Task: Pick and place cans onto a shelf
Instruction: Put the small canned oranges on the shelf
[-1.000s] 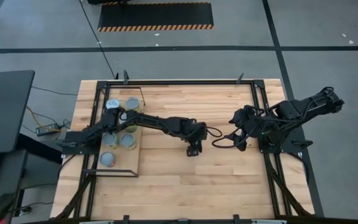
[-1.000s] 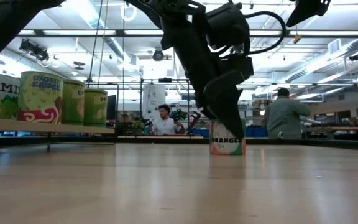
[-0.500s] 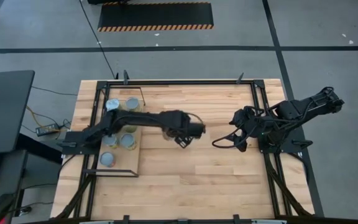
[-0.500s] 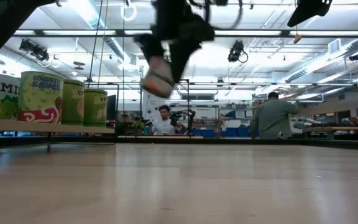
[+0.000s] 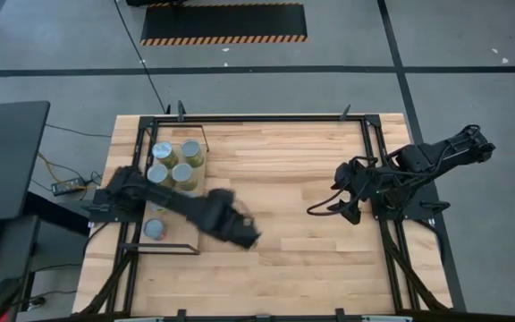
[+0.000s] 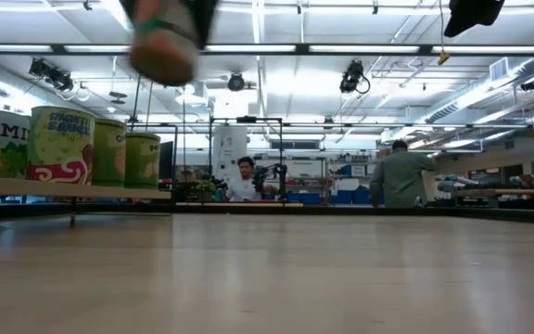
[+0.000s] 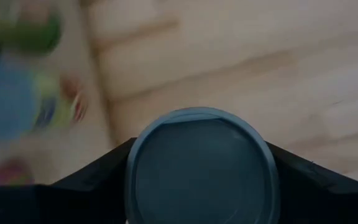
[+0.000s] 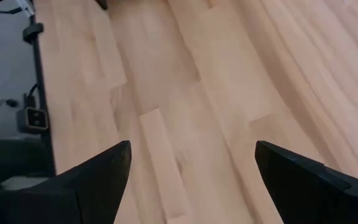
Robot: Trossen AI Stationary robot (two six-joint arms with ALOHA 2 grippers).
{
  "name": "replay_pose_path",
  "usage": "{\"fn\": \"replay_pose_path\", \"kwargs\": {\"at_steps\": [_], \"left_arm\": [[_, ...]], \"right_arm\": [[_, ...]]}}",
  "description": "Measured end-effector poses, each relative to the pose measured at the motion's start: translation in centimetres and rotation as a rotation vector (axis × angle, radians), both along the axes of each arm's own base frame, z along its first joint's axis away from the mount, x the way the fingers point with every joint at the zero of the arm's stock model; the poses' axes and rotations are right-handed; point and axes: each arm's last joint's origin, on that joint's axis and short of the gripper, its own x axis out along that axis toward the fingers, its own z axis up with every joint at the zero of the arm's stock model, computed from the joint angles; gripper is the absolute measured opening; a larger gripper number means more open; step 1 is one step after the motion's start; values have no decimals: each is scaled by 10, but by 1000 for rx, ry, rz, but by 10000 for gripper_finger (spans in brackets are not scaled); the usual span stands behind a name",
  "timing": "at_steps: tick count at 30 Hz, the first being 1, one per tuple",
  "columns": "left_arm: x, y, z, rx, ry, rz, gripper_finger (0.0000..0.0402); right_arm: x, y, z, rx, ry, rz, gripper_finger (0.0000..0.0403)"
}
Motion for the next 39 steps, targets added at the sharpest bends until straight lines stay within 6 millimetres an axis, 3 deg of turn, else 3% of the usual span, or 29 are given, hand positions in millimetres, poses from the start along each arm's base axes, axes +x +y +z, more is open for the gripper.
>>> {"fn": "replay_pose_path", "kwargs": {"at_steps": [7,13,20,28,39], "left_arm": [[-76,-32,-16,-20,40,151,287],[-118,-17,-18,8,16,208,288],[-128,-3,-13,-23,-10,231,288],[-137,-16,-52,-38,19,205,288],[-143,-14,-89,-8,14,194,289]], "right_arm": [[0,0,0,11,4,8,350],[0,0,0,32,4,-19,350],[0,1,0,51,-1,-42,350],[0,0,0,74,-6,-95,350],[0,0,0,107,-4,-128,350]]}}
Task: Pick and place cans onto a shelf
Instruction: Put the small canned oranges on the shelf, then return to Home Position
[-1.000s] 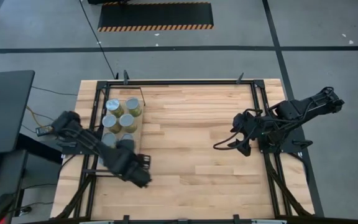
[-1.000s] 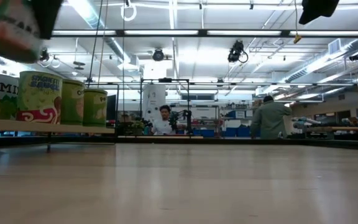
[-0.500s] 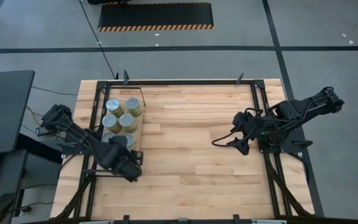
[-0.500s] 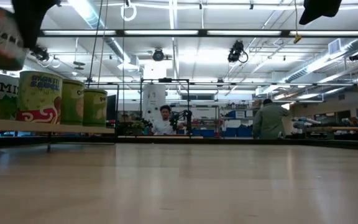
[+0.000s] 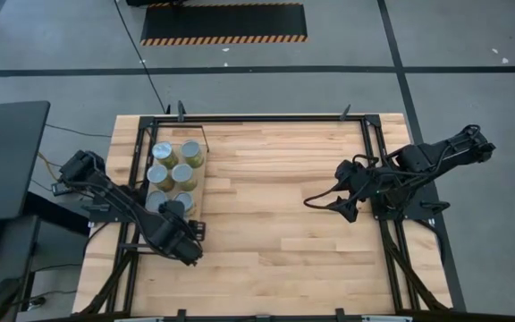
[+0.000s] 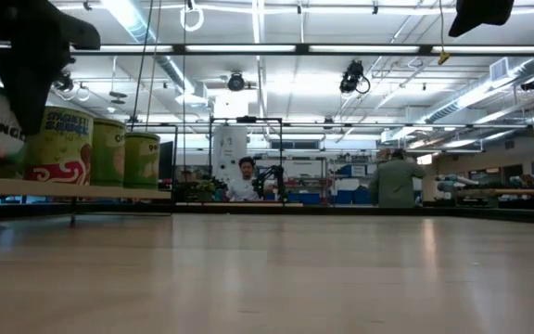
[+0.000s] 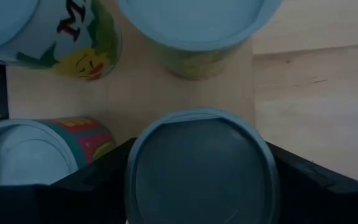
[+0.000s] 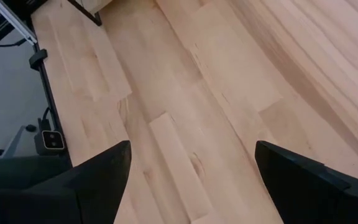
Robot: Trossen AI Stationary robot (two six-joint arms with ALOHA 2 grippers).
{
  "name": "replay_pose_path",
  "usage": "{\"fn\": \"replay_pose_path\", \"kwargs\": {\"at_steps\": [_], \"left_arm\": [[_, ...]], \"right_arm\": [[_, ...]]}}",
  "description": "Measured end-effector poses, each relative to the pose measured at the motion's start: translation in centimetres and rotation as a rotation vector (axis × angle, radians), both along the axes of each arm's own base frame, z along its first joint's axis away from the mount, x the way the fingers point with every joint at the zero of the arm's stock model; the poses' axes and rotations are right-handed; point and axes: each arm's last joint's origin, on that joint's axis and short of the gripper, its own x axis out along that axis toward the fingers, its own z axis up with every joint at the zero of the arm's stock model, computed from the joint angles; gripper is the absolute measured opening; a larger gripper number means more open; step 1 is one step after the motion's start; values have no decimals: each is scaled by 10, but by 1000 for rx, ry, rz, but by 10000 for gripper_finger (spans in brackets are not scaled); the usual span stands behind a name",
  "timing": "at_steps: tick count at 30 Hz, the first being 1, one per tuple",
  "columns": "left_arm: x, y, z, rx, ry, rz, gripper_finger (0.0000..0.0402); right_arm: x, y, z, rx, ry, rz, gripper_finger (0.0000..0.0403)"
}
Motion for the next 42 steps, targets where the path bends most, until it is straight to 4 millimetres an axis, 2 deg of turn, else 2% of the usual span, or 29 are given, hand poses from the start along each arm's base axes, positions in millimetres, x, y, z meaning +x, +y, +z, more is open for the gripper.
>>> {"fn": "replay_pose_path", "kwargs": {"at_steps": [7,17,25,34,42], "left_arm": [[-2,1,-6,-6,16,5,293],[-2,1,-6,-44,44,18,349],[-3,3,-4,-42,48,22,354],[-8,7,8,-63,15,13,354],[0,14,36,-36,-37,-118,354]], "right_arm": [[0,0,0,11,0,-12,350],[0,0,0,12,0,-12,350],[0,0,0,12,1,-13,350],[0,0,0,12,0,-12,350],[2,1,2,-10,-31,28,350]]}}
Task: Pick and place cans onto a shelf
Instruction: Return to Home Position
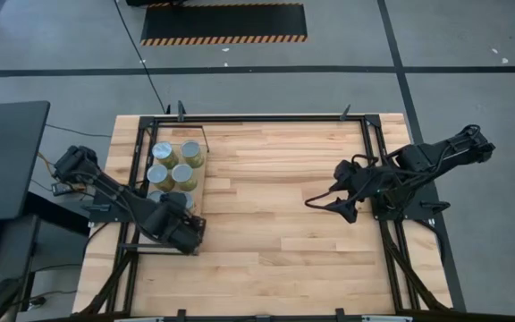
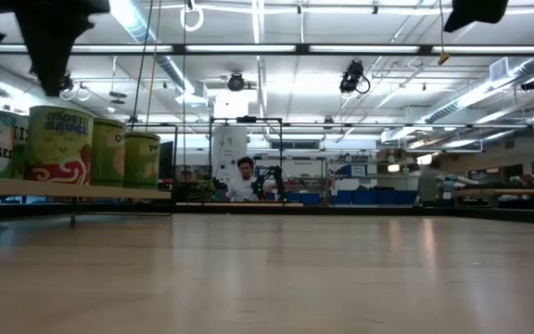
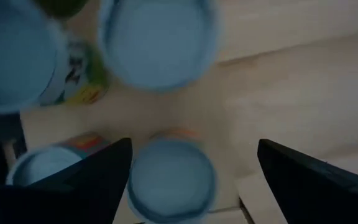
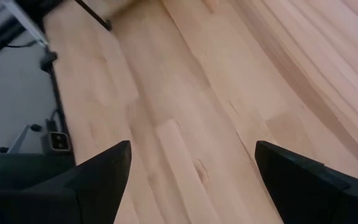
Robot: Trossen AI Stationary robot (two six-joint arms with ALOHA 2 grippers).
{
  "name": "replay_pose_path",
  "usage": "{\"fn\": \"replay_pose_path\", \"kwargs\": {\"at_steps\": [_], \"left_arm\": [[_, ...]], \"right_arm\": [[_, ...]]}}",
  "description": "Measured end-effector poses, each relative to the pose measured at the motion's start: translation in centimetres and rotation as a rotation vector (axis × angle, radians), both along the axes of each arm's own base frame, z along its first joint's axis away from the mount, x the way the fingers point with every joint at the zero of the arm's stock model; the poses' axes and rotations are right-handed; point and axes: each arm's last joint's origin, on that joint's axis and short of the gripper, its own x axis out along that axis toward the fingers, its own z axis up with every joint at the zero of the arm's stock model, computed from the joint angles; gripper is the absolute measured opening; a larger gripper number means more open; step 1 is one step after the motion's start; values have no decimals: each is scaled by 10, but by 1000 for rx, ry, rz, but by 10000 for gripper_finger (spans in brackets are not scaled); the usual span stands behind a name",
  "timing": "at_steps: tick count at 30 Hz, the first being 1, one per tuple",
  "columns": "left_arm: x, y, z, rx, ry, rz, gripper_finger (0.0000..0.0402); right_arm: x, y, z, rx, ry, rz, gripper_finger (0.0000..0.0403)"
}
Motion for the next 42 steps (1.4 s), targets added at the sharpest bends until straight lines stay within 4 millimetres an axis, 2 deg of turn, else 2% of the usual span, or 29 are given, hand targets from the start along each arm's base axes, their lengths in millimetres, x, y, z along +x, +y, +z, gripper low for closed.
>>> {"fn": "replay_pose_path", "kwargs": {"at_steps": [4,8,12,17,22,26,29,35,37,42], "left_arm": [[13,6,23,9,-47,-133,345],[28,18,49,115,-164,-197,316],[44,30,67,212,-266,-271,264],[74,34,85,354,-468,-451,175],[106,40,118,606,-722,-665,91],[117,58,137,784,-799,-695,40],[123,71,143,821,-833,-748,9],[123,90,153,887,-874,-835,21],[122,95,155,925,-843,-843,29],[123,96,154,881,-878,-794,35]], "right_arm": [[8,3,7,-12,-112,58,349],[18,6,19,-59,-270,139,348],[26,4,32,-155,-425,181,348],[31,6,43,-313,-554,323,336],[33,9,52,-378,-675,455,279],[33,10,60,-443,-760,503,201],[31,9,67,-464,-828,536,135],[16,-3,83,-499,-940,473,15],[11,-7,86,-510,-940,434,8],[7,-8,88,-510,-956,424,38]]}}
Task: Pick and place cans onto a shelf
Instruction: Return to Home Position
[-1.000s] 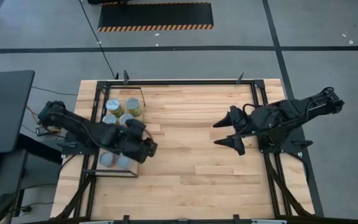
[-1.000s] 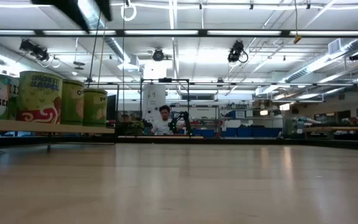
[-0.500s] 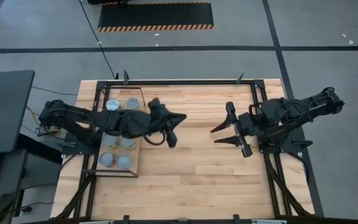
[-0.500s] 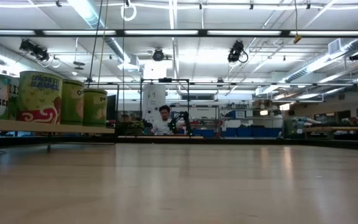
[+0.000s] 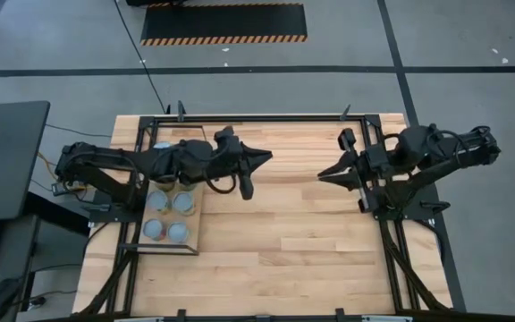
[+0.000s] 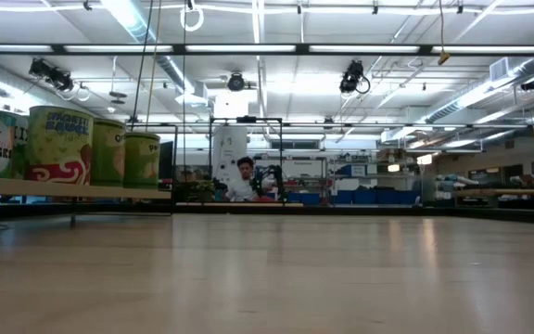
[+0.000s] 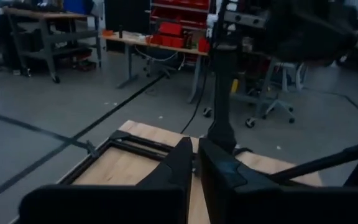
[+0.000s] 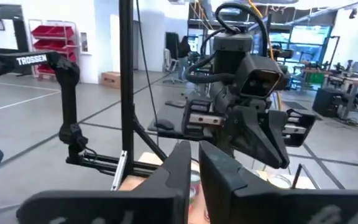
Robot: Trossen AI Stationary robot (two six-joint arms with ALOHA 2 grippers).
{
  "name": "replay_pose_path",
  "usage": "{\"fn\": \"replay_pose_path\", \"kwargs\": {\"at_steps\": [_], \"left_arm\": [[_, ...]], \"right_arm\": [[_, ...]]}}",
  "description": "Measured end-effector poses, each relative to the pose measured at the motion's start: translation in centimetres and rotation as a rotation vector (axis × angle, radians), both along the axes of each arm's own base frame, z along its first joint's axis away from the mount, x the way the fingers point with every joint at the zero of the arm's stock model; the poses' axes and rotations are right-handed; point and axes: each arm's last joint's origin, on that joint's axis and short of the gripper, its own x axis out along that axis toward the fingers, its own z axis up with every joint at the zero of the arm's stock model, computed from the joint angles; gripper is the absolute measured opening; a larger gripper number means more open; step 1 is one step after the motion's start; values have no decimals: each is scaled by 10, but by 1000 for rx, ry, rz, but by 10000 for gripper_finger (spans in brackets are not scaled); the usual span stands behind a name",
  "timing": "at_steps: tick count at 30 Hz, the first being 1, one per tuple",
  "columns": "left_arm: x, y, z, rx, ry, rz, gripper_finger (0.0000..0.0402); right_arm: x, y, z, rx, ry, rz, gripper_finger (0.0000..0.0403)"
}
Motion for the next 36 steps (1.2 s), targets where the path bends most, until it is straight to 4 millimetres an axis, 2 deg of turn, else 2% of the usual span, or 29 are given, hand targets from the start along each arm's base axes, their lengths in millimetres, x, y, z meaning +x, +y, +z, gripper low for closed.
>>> {"fn": "replay_pose_path", "kwargs": {"at_steps": [4,8,13,16,19,21,24,28,31,34,36], "left_arm": [[0,-1,2,64,9,-19,29],[-13,1,14,188,5,-32,29],[-30,0,23,270,36,-58,35],[-40,0,32,288,6,-60,36],[-45,2,41,161,-104,-40,36],[-47,4,43,160,-105,-34,36],[-53,3,38,225,-12,-49,36],[-68,5,25,216,78,-76,36],[-81,5,7,200,93,-110,36],[-102,9,-15,173,97,-111,36],[-121,13,-34,169,113,-105,36]], "right_arm": [[6,-5,3,-23,-51,-77,49],[19,-32,-2,57,-4,-297,48],[23,-54,-12,36,90,-272,48],[14,-59,-14,6,131,-288,48],[0,-58,-14,-14,130,-288,48],[-11,-58,-19,-5,106,-282,48],[-25,-58,-35,22,55,-290,48],[-38,-57,-76,115,50,-315,48],[-48,-56,-106,183,100,-305,48],[-68,-51,-114,116,-13,-243,48],[-79,-53,-125,90,-69,-304,48]]}}
